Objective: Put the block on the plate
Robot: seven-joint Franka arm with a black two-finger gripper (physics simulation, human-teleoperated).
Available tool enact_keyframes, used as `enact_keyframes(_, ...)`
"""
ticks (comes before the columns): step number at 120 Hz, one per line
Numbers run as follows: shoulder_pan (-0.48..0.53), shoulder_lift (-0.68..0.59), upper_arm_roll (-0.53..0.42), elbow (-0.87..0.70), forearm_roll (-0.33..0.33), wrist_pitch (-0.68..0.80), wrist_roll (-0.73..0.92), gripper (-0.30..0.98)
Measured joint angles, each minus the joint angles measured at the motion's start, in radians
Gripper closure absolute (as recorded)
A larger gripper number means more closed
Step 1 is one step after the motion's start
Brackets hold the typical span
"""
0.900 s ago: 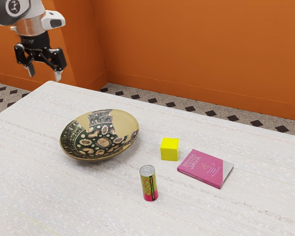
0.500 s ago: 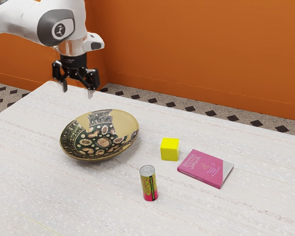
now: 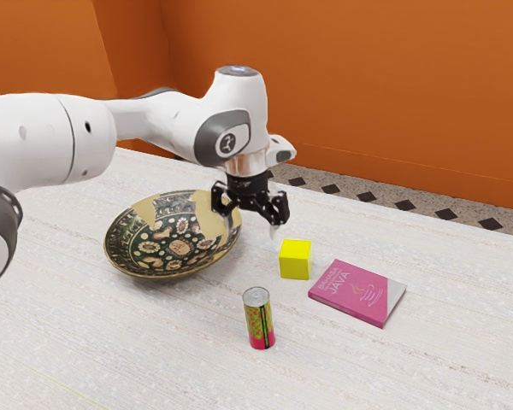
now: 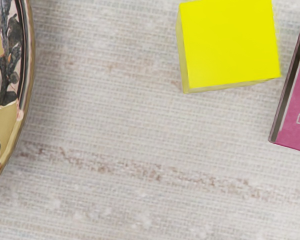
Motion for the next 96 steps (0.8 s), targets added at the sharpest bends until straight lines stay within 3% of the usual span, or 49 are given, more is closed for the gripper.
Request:
enact_keyframes(32, 0.001, 0.219, -0.007, 0.202, -0.024, 0.073, -0.080, 0.00)
enact_keyframes(96, 0.015, 0.350, -0.008, 0.260, -0.021, 0.225, -0.100, 0.00)
